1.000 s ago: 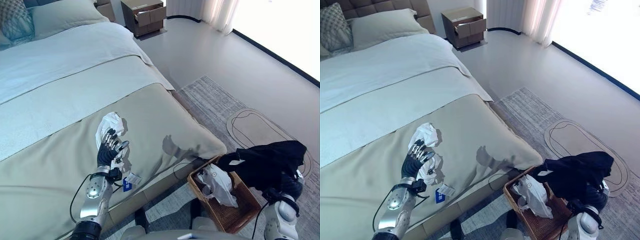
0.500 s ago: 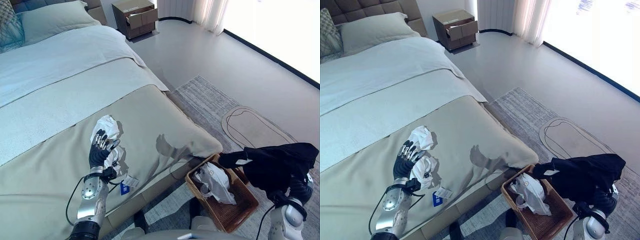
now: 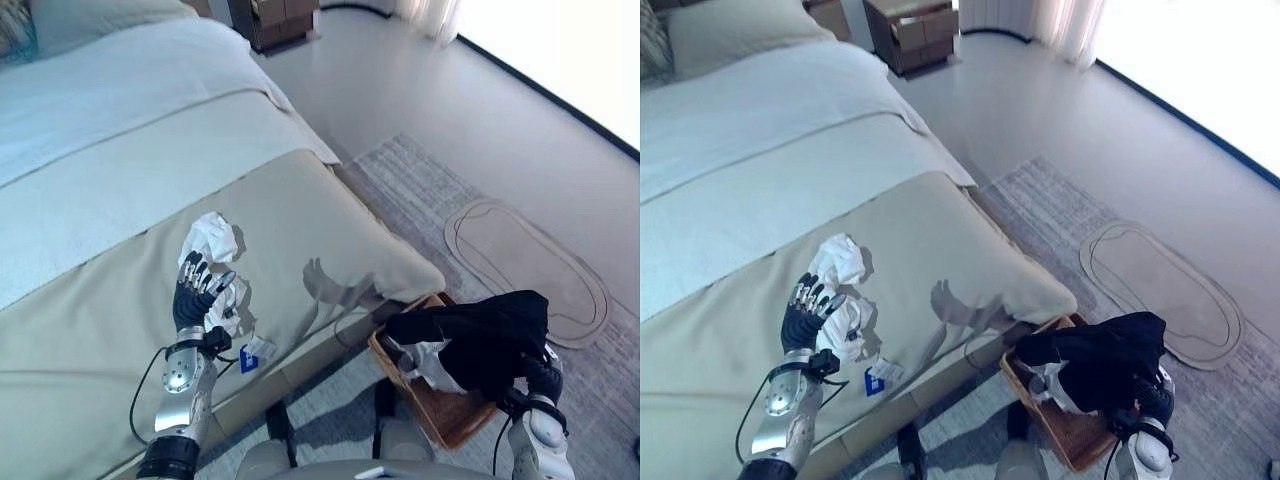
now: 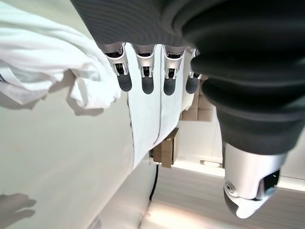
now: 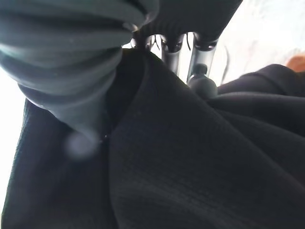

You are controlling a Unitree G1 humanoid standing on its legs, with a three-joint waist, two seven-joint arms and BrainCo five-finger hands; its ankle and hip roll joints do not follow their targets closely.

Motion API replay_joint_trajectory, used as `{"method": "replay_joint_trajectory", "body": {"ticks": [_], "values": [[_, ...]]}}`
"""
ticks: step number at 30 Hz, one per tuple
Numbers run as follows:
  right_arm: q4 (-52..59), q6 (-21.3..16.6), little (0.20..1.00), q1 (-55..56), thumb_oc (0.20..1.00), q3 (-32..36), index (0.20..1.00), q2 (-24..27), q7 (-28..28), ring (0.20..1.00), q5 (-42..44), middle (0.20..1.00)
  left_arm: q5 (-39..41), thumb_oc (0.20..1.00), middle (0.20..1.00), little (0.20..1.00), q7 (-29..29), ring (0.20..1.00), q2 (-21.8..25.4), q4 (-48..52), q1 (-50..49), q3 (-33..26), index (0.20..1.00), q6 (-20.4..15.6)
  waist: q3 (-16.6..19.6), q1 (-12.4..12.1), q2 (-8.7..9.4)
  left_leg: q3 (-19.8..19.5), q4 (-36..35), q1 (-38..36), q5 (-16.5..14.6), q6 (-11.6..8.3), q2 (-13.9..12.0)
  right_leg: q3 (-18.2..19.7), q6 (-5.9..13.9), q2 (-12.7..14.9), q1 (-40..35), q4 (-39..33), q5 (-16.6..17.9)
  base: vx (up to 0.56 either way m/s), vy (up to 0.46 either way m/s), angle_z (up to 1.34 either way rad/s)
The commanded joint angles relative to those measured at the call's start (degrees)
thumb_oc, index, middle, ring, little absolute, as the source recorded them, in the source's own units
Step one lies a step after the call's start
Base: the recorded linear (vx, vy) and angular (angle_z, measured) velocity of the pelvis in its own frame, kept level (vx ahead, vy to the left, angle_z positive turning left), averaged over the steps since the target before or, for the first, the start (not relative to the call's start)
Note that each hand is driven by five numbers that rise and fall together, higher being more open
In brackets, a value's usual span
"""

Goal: Pick up clothes into the bucket

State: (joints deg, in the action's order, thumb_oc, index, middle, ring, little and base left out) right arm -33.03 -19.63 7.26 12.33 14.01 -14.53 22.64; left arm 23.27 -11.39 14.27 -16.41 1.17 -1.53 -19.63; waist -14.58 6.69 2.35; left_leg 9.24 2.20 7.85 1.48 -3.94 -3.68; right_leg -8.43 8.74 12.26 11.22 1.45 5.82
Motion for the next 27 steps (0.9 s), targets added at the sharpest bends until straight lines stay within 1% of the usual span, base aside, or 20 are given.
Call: {"method": "replay_joint_trajectory", "body": {"ticks": [1,6,9,10,12,13,14,16,17,20,23,24,25,26,27], "values": [[3.5,-3.2,0.200,-3.5,0.200,-0.5,0.200,2.8,-0.3,0.200,0.6,0.200,-2.3,1.000,1.000,1.000,-3.0,1.000,2.4,5.3,3.7,-2.9,1.000,-5.3,-3.1,0.3,1.62,-1.5,16.5,7.7,-8.9,0.97,-0.9,0.2,1.39,3.8,5.0,10.7,-2.5,-0.14,0.017,-0.05],[0.8,-4.2,0.200,-7.5,0.200,-1.6,0.200,3.3,-2.8,0.200,2.6,0.200,-3.8,1.000,1.000,1.000,-7.1,1.000,2.9,8.0,6.5,-2.5,1.000,-6.4,-5.9,0.6,1.40,-1.0,23.6,14.0,-11.3,1.42,-1.4,2.4,0.76,3.9,12.1,17.3,-4.1,-0.11,0.020,-0.09],[-1.6,-5.5,0.200,-10.3,0.200,-0.4,0.200,3.1,-5.1,0.200,5.9,0.200,-4.6,1.000,1.000,1.000,-9.1,1.000,2.9,10.3,7.8,-2.0,1.000,-6.9,-7.1,0.8,0.99,-0.7,27.3,18.3,-12.5,1.61,-1.8,3.4,0.37,4.0,16.9,20.7,-5.1,-0.10,0.010,-0.06],[-2.5,-6.4,0.200,-11.4,0.200,0.8,0.200,3.2,-6.0,0.200,7.9,0.200,-5.1,1.000,1.000,1.000,-9.7,1.000,3.2,11.6,8.1,-2.0,1.000,-7.2,-7.8,0.7,0.63,-0.7,28.5,19.3,-13.3,1.66,-2.1,3.8,0.25,3.9,18.1,22.1,-5.8,-0.08,0.011,-0.04],[-3.5,-7.1,0.200,-13.1,0.200,1.6,0.200,4.0,-7.1,0.200,9.3,0.200,-5.4,1.000,1.000,1.000,-10.3,1.000,3.5,12.9,8.5,-1.5,1.000,-7.5,-8.5,0.7,0.34,-0.4,29.7,21.4,-13.3,1.85,-2.0,4.5,-0.02,3.9,20.5,22.9,-5.7,-0.09,0.010,-0.06],[-4.5,-7.6,0.200,-14.2,0.200,2.3,0.200,4.6,-7.6,0.200,10.4,0.200,-5.4,1.000,1.000,1.000,-10.7,1.000,3.5,13.6,8.9,-1.1,1.000,-7.9,-8.8,0.5,-0.07,-0.3,31.3,22.9,-14.3,1.87,-2.2,5.0,-0.10,3.8,22.2,24.4,-6.4,-0.10,0.004,-0.09],[-4.9,-7.9,0.200,-14.9,0.200,2.7,0.200,5.1,-8.3,0.200,10.8,0.200,-5.3,1.000,1.000,1.000,-10.8,1.000,3.6,14.4,9.1,-0.8,1.000,-8.1,-9.2,0.6,-0.12,-0.4,31.5,23.8,-13.9,2.00,-2.0,5.2,-0.23,4.0,23.1,24.4,-6.0,-0.07,0.002,-0.09],[-6.3,-8.1,0.200,-17.0,0.200,2.9,0.200,7.6,-9.7,0.200,10.2,0.200,-5.3,1.000,1.000,1.000,-11.0,1.000,3.8,16.5,9.7,-0.1,1.000,-8.4,-10.1,0.6,-1.21,-0.2,33.8,27.1,-15.0,2.08,-2.1,6.1,-0.47,3.8,26.9,27.0,-7.0,-0.09,0.015,-0.05],[-6.4,-8.1,0.200,-17.1,0.200,2.9,0.200,7.7,-9.7,0.200,10.2,0.200,-5.3,1.000,1.000,1.000,-11.0,1.000,3.7,16.6,9.8,-0.2,1.000,-8.4,-10.0,0.6,-1.26,-0.1,34.0,27.3,-15.0,2.08,-2.1,6.1,-0.48,3.8,27.2,27.2,-7.1,-0.07,0.019,-0.11],[-7.3,-8.8,0.200,-19.3,0.200,3.3,0.200,9.1,-11.1,0.200,11.0,0.200,-5.0,1.000,1.000,1.000,-11.4,1.000,3.8,18.3,9.9,0.5,1.000,-8.5,-10.8,0.3,-2.21,0.3,36.6,30.2,-15.9,2.44,-2.3,7.2,-0.84,3.6,30.7,29.7,-7.8,-0.06,0.022,-0.07],[-7.4,-8.4,0.200,-21.1,0.200,2.2,0.200,10.4,-11.8,0.200,9.8,0.200,-4.3,1.000,1.000,1.000,-11.8,1.000,3.6,18.8,10.4,0.9,1.000,-8.8,-11.5,0.1,-2.99,0.6,39.2,33.3,-16.7,2.56,-2.5,8.2,-1.11,3.5,34.2,32.1,-8.4,-0.07,0.011,-0.07],[-7.9,-8.2,0.200,-22.7,0.200,1.3,0.200,11.2,-12.3,0.200,9.5,0.200,-3.8,1.000,1.000,1.000,-11.9,1.000,3.6,19.6,10.9,1.5,1.000,-9.0,-12.0,0.0,-3.64,0.7,40.8,35.6,-17.2,2.75,-2.5,9.0,-1.32,3.1,36.9,33.7,-8.8,-0.07,0.014,-0.01],[-8.0,-8.2,0.200,-22.8,0.200,1.2,0.200,11.3,-12.3,0.200,9.5,0.200,-3.8,1.000,1.000,1.000,-11.9,1.000,3.6,19.5,11.0,1.4,1.000,-9.0,-11.9,-0.1,-3.66,0.7,40.9,35.8,-17.3,2.76,-2.6,9.1,-1.31,3.1,37.1,33.8,-8.8,-0.10,0.009,-0.03],[-8.6,-8.0,0.200,-24.7,0.200,0.3,0.200,11.6,-13.1,0.200,9.4,0.200,-3.1,1.000,1.000,1.000,-12.3,1.000,3.3,20.7,11.4,1.7,1.000,-9.3,-12.5,-0.4,-4.20,0.7,42.7,38.3,-17.6,2.97,-2.6,9.6,-1.53,2.9,39.4,35.4,-9.0,-0.05,-0.002,-0.04],[-8.7,-8.0,0.200,-24.8,0.200,0.3,0.200,11.7,-13.1,0.200,9.4,0.200,-3.1,1.000,1.000,1.000,-12.3,1.000,3.2,20.7,11.4,1.6,1.000,-9.3,-12.3,-0.4,-4.23,0.7,42.9,38.6,-17.6,2.97,-2.6,9.6,-1.53,2.9,39.8,35.6,-9.1,-0.08,-0.016,-0.06]]}}
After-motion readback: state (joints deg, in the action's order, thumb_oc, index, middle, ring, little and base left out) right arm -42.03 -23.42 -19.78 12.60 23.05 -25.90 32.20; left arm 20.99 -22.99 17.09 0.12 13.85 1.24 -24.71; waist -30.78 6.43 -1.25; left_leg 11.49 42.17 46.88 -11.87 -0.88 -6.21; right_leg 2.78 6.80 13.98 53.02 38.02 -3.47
